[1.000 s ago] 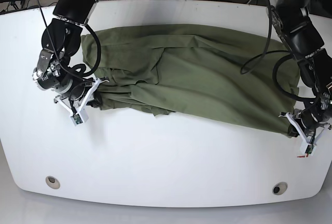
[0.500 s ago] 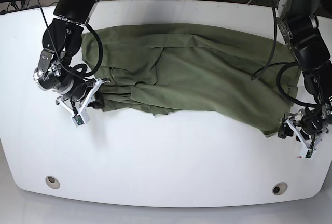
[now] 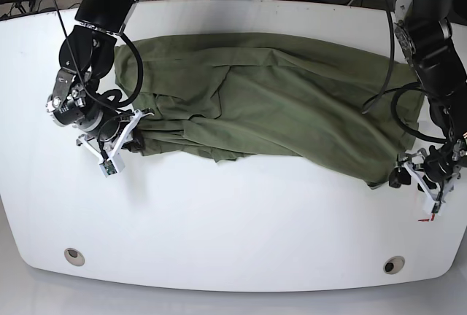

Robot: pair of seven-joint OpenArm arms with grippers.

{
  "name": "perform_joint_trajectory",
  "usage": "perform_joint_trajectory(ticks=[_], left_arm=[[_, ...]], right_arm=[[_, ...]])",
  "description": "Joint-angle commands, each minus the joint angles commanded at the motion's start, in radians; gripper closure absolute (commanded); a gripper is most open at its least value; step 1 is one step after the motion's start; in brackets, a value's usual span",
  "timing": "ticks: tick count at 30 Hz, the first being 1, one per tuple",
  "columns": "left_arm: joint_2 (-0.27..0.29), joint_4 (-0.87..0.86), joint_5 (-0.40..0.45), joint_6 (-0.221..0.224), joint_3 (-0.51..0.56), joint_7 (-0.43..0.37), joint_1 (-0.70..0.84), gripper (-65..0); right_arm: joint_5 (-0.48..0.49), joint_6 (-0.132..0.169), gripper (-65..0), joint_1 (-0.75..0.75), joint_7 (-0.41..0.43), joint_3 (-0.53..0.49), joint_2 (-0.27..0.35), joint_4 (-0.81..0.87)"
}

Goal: Fold the T-shirt properly
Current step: 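Hold the shirt edge with the right gripper and regrasp with the left gripper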

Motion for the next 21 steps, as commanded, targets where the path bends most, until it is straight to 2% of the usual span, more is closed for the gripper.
perform_joint_trajectory(ticks=[8,13,21], left_arm=[[0.000,-0.140,0.000,0.000,0.005,-0.110,0.002,-47.8],[-0.003,-0.195,0.000,0.000,0.068,-0.175,-0.002,-47.8],[-0.005,-0.265,0.000,0.000,0.081,-0.232,-0.002,-47.8]], right_arm=[[0.002,0.000,0.0,-0.006,0.000,0.000,0.002,-0.008],[0.003,0.000,0.0,-0.006,0.000,0.000,0.002,-0.012],[0.005,0.000,0.0,-0.006,0.000,0.000,0.002,-0.012]])
